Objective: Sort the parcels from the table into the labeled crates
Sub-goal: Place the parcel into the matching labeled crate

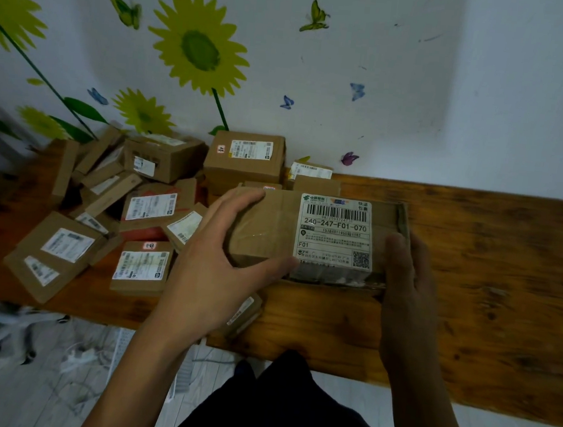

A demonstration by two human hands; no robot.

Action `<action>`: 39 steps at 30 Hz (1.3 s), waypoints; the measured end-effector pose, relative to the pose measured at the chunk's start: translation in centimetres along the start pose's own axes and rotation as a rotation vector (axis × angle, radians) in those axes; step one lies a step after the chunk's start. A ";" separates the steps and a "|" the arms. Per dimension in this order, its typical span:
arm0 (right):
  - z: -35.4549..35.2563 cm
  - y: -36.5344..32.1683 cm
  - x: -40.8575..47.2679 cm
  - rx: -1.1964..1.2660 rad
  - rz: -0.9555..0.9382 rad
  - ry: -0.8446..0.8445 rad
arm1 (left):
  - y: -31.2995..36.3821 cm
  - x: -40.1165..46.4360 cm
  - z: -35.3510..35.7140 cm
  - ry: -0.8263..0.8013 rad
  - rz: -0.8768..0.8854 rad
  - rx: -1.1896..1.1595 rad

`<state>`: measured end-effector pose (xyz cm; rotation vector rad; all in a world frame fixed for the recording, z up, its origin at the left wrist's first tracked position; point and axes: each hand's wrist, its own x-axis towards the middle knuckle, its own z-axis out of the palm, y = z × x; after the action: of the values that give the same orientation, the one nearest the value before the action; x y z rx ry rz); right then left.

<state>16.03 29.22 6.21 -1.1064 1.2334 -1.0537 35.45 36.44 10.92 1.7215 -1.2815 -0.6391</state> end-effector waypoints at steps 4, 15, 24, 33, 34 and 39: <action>-0.2 -0.1 0.1 0.006 0.013 -0.015 | 0.0 0.1 0.0 0.001 0.002 0.015; -0.8 0.1 0.0 -0.127 -0.001 -0.112 | 0.2 0.6 0.1 0.115 -0.117 0.006; -0.8 0.7 0.2 -0.146 -0.022 -0.104 | 0.4 1.0 0.3 0.103 -0.137 0.058; -0.7 0.8 0.3 -0.135 -0.042 -0.122 | 0.2 0.8 0.3 0.069 -0.146 0.138; -0.7 0.9 0.3 -0.135 -0.047 -0.121 | 0.2 0.8 0.3 0.067 -0.145 0.149; -0.8 1.3 0.2 -0.145 -0.050 -0.114 | 0.0 0.6 0.6 0.083 -0.126 0.147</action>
<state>15.27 29.16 4.91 -1.2969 1.2106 -0.9360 35.15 35.63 10.69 1.9410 -1.1942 -0.5507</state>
